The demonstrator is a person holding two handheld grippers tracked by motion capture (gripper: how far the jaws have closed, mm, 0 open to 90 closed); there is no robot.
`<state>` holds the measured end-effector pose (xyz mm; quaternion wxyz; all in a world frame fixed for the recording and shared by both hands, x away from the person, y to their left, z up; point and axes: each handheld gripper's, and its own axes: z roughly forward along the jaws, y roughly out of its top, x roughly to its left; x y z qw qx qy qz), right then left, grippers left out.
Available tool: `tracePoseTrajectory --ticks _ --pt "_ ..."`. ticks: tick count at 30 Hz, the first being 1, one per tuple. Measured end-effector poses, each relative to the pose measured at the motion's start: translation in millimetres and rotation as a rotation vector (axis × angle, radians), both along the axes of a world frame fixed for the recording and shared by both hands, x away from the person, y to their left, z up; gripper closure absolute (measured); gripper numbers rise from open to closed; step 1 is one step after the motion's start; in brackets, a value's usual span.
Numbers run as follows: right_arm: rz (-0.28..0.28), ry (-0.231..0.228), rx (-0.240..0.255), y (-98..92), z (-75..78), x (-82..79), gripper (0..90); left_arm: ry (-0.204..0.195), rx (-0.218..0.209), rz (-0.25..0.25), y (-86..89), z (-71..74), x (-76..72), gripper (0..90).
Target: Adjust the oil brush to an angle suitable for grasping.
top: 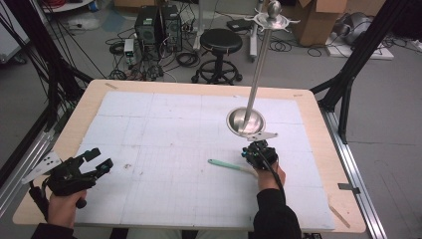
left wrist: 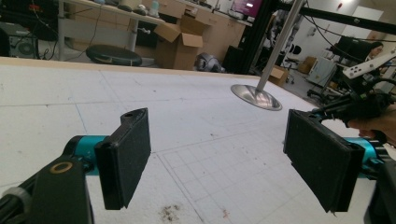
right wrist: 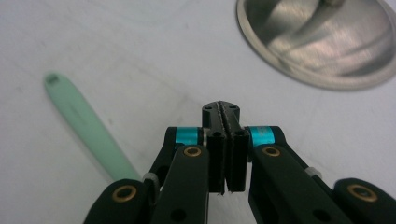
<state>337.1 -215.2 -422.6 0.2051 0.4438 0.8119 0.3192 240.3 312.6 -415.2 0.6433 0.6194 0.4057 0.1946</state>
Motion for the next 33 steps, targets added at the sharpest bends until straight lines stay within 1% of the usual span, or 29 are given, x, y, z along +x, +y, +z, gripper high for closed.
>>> tracePoseTrajectory --ticks 1,3,4,6,7,8,11,14,16,17,21,28,30,32,33 --pt "0.003 0.005 -0.020 -2.4 -1.6 -1.9 89.1 0.000 -0.001 0.001 0.3 0.0 -0.2 23.4" --pt "0.007 0.021 -0.029 -8.7 -5.5 -6.2 89.0 0.000 -0.005 0.003 0.3 0.0 -0.4 23.3" --pt "0.004 0.036 -0.040 -12.6 -8.2 -9.4 89.0 0.000 -0.006 0.004 0.1 0.1 -0.6 23.3" --pt "0.013 0.050 -0.041 -19.2 -12.6 -15.7 89.0 0.000 -0.002 0.002 -0.5 0.2 -0.5 23.4" --pt "0.012 0.045 -0.014 -26.1 -14.1 -22.0 89.1 -0.001 0.001 0.000 -0.8 0.2 -0.4 23.3" --pt "0.012 0.045 -0.014 -26.1 -14.1 -22.0 89.1 0.001 0.001 0.000 -1.4 0.1 -0.5 23.3" --pt "0.014 0.054 0.001 -32.9 -14.3 -30.7 89.1 0.001 0.007 -0.005 -2.6 0.3 -0.8 23.4" --pt "0.044 0.051 -0.025 -36.0 -12.9 -41.4 89.1 0.001 0.009 -0.004 -3.0 0.2 -1.1 23.4" --pt "0.056 0.056 -0.035 -36.9 -12.2 -47.5 89.1 0.002 0.007 -0.002 -2.8 0.1 -1.2 23.4" --pt "0.071 0.058 -0.038 -37.4 -11.8 -51.5 89.0 0.002 0.007 -0.001 -2.6 0.1 -1.4 23.4" --pt "0.087 0.063 -0.064 -38.3 -10.4 -63.6 89.1 0.003 0.005 0.000 -3.3 0.2 -1.7 23.4" --pt "0.102 0.078 -0.060 -44.1 -9.3 -78.4 89.1 0.002 0.005 0.000 -3.9 0.3 -1.9 23.4" --pt "0.103 0.089 -0.049 -45.5 -9.1 -82.8 89.0 0.002 0.004 0.001 -3.9 0.3 -2.0 23.4" --pt "0.110 0.087 -0.024 -47.2 -8.0 -87.0 89.0 0.001 0.004 -0.002 -4.2 0.4 -1.9 23.4" --pt "0.112 0.074 0.000 -48.8 -6.6 -89.2 89.0 0.001 0.006 -0.005 -4.5 0.7 -2.2 23.4"
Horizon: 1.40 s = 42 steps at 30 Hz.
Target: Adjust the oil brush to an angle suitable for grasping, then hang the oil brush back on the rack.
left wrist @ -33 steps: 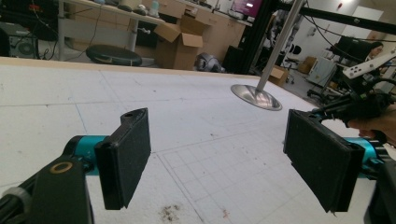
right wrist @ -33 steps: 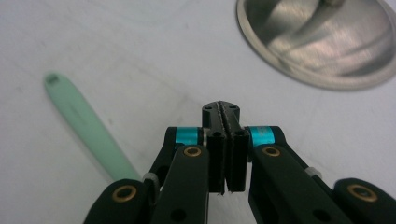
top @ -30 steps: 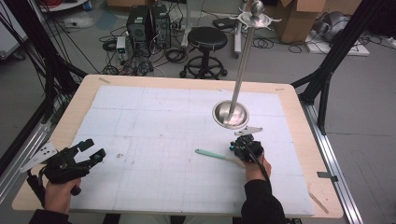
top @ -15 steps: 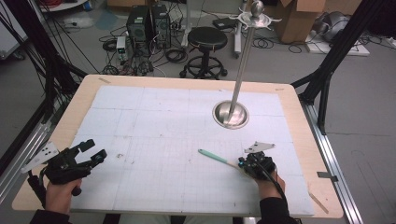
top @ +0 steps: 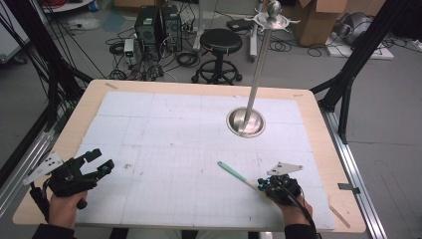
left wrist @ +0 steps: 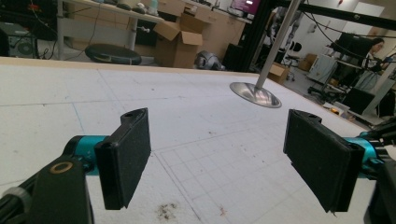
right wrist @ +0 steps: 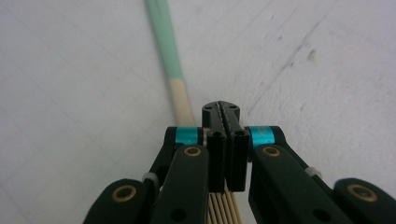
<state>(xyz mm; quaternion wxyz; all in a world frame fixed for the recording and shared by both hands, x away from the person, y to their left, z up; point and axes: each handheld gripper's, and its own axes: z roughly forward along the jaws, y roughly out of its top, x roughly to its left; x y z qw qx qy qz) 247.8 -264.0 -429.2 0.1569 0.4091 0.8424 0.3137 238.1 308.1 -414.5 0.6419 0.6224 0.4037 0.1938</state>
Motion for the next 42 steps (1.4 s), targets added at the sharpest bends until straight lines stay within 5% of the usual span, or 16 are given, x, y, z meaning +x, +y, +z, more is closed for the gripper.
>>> tracePoseTrajectory --ticks 4,10,15,25,42 --pt "-0.046 -0.098 0.147 -12.0 12.5 -11.0 79.6 -0.010 0.001 -0.012 -2.7 1.7 -1.9 23.4" --pt "-0.100 -0.302 0.315 -29.3 34.7 -35.9 36.7 -0.019 0.009 -0.031 -7.1 1.9 -2.2 23.1" --pt "-0.091 -0.448 0.296 -40.0 53.5 -62.6 23.9 -0.045 0.006 -0.011 -10.1 4.0 -3.6 17.5" --pt "-0.141 -0.470 0.357 -48.8 49.6 -67.9 16.9 -0.060 0.011 -0.046 -13.7 6.0 -3.8 17.3" --pt "-0.108 -0.443 0.322 -37.9 43.8 -58.6 17.0 -0.047 0.033 -0.046 -13.6 4.8 -4.9 17.6"
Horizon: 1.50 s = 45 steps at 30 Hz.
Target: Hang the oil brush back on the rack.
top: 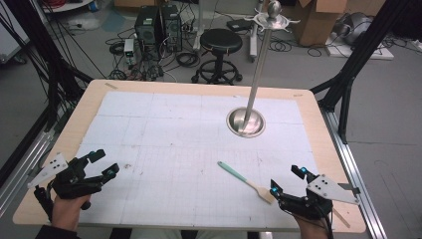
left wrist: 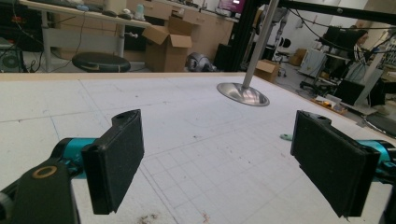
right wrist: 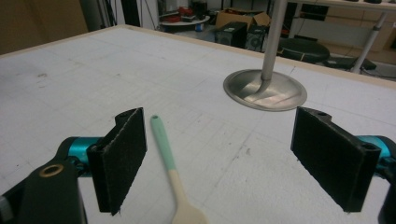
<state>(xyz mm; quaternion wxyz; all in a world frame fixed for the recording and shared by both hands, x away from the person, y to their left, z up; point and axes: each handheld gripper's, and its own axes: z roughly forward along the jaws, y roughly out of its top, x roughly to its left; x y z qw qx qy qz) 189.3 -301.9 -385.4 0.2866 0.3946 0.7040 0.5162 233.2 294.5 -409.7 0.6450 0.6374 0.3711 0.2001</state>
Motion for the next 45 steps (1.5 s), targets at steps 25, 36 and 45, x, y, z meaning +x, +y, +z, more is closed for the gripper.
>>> tracePoseTrajectory --ticks 25,36,45 --pt "0.119 0.069 -0.057 17.8 -4.8 23.4 23.6 0.010 0.024 -0.019 -5.3 -1.6 -1.1 17.5" --pt "0.233 0.233 -0.208 39.3 -15.5 53.0 44.3 0.010 0.019 -0.022 -5.8 -1.8 -0.8 17.7" --pt "0.259 0.327 -0.269 47.8 -34.2 68.2 50.5 0.013 0.019 -0.023 -5.2 -1.8 -1.0 17.8"
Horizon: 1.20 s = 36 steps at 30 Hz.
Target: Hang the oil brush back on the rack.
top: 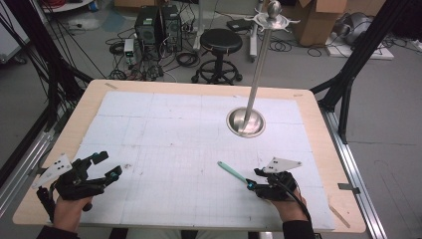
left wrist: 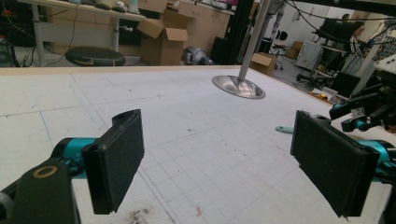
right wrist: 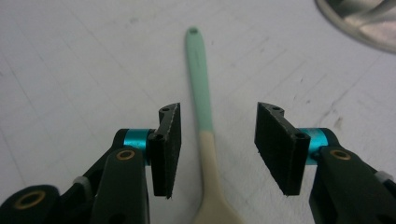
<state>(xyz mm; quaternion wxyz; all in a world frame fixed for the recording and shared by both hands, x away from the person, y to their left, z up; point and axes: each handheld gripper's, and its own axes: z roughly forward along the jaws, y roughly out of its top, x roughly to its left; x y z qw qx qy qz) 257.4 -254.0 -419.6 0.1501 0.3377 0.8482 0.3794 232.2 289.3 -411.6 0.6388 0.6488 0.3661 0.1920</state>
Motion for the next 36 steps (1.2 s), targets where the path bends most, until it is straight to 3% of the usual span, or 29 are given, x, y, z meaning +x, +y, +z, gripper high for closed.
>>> tracePoseTrajectory --ticks 6,11,18,21,28,32,36 --pt "0.029 0.068 -0.030 2.5 -15.6 4.1 60.0 0.004 -0.001 -0.001 -0.3 -0.3 0.6 17.8" --pt "0.047 0.075 -0.068 8.4 -18.1 5.4 65.2 0.006 0.003 -0.003 -0.5 -0.5 0.8 17.8" --pt "0.055 0.076 -0.079 10.3 -17.3 6.1 80.1 0.009 0.003 -0.001 -0.6 -0.9 0.7 17.9" --pt "0.038 0.094 -0.077 11.0 -16.7 6.5 80.9 0.010 0.004 0.000 -0.6 -1.2 0.8 17.9" --pt "0.038 0.123 -0.153 19.0 -10.5 9.9 82.3 0.009 0.006 0.001 -0.4 -1.5 0.9 17.9" --pt "0.020 0.127 -0.114 16.0 -12.4 8.9 82.4 0.011 0.006 0.000 -0.5 -1.6 1.0 18.0" --pt "0.023 0.116 -0.117 16.0 -12.1 8.3 82.7 0.011 0.008 -0.001 0.0 -1.7 1.3 18.0"
